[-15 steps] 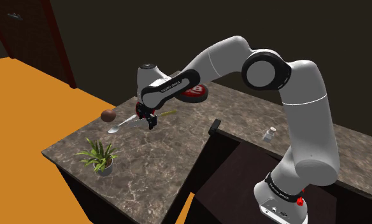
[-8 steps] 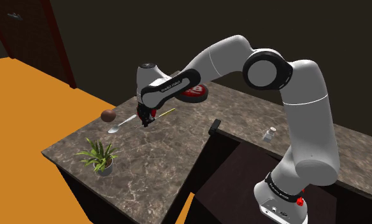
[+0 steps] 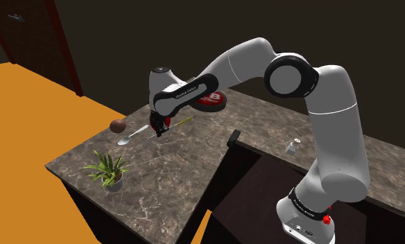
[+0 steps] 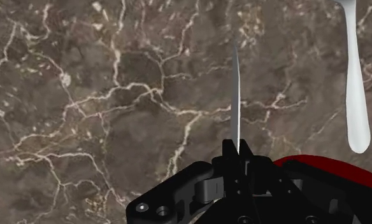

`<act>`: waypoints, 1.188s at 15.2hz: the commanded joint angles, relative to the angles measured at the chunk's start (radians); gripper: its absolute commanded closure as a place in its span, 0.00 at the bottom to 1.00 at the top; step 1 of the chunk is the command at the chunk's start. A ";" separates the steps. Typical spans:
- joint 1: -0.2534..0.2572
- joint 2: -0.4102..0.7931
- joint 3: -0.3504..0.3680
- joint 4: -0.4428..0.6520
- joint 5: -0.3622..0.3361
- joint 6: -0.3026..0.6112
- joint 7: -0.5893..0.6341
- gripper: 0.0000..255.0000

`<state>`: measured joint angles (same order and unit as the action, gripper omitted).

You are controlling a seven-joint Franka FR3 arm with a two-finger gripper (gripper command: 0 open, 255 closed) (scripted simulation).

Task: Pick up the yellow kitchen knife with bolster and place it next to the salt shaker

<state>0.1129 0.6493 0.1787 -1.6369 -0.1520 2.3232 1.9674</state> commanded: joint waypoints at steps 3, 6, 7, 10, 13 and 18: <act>-0.005 -0.012 0.000 -0.004 0.003 -0.015 -0.004 1.00; -0.060 -0.038 0.010 -0.030 0.042 -0.014 -0.050 0.00; -0.087 -0.050 0.015 -0.042 0.062 -0.014 -0.074 0.00; -0.168 -0.079 0.029 -0.069 0.123 -0.022 -0.146 0.00; -0.237 -0.098 0.037 -0.083 0.175 -0.036 -0.209 0.00; -0.228 -0.055 0.034 -0.087 0.168 0.012 -0.205 0.00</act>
<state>-0.1140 0.5772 0.2158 -1.7083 0.0167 2.3193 1.7626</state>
